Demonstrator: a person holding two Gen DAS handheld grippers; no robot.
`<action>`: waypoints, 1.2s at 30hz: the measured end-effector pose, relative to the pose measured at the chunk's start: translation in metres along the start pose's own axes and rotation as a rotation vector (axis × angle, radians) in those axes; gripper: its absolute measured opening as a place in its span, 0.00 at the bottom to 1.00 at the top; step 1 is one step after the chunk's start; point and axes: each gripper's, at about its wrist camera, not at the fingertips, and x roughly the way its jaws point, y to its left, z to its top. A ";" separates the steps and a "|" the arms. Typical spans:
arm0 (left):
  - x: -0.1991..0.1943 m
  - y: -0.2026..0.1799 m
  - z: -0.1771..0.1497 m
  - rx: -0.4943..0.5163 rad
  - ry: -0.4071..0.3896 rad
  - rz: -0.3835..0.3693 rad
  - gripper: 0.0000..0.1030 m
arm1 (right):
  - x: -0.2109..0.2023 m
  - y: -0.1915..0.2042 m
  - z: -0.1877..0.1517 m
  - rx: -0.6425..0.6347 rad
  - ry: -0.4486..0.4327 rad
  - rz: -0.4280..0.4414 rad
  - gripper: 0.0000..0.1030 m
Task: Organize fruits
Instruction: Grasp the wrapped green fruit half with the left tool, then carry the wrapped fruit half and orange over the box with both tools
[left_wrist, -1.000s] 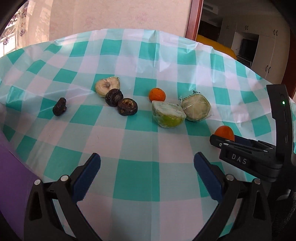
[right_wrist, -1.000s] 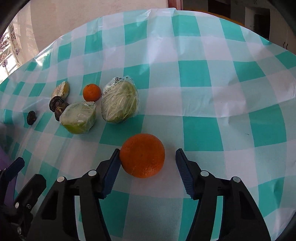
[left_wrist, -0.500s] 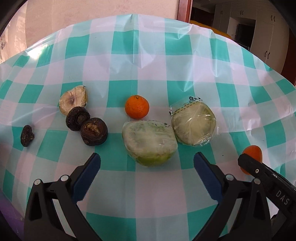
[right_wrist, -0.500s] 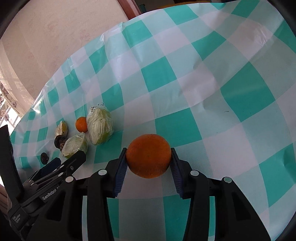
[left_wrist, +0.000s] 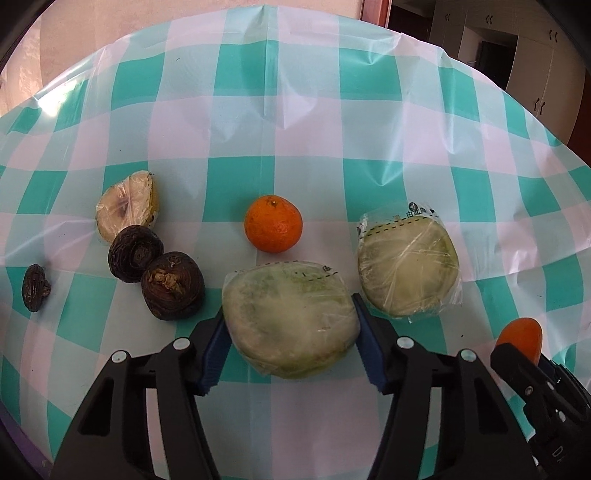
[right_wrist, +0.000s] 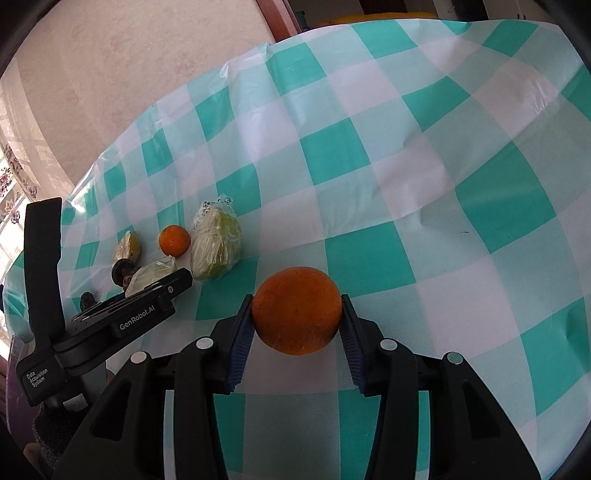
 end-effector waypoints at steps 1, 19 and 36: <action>0.000 0.002 -0.001 -0.013 0.000 -0.013 0.59 | 0.000 0.000 0.000 0.001 0.000 0.000 0.43; -0.028 0.030 -0.020 -0.118 -0.081 -0.009 0.59 | -0.004 -0.002 0.000 0.010 -0.024 0.009 0.43; -0.089 0.061 -0.104 -0.214 -0.061 -0.137 0.59 | -0.024 0.015 -0.033 -0.009 0.043 0.101 0.43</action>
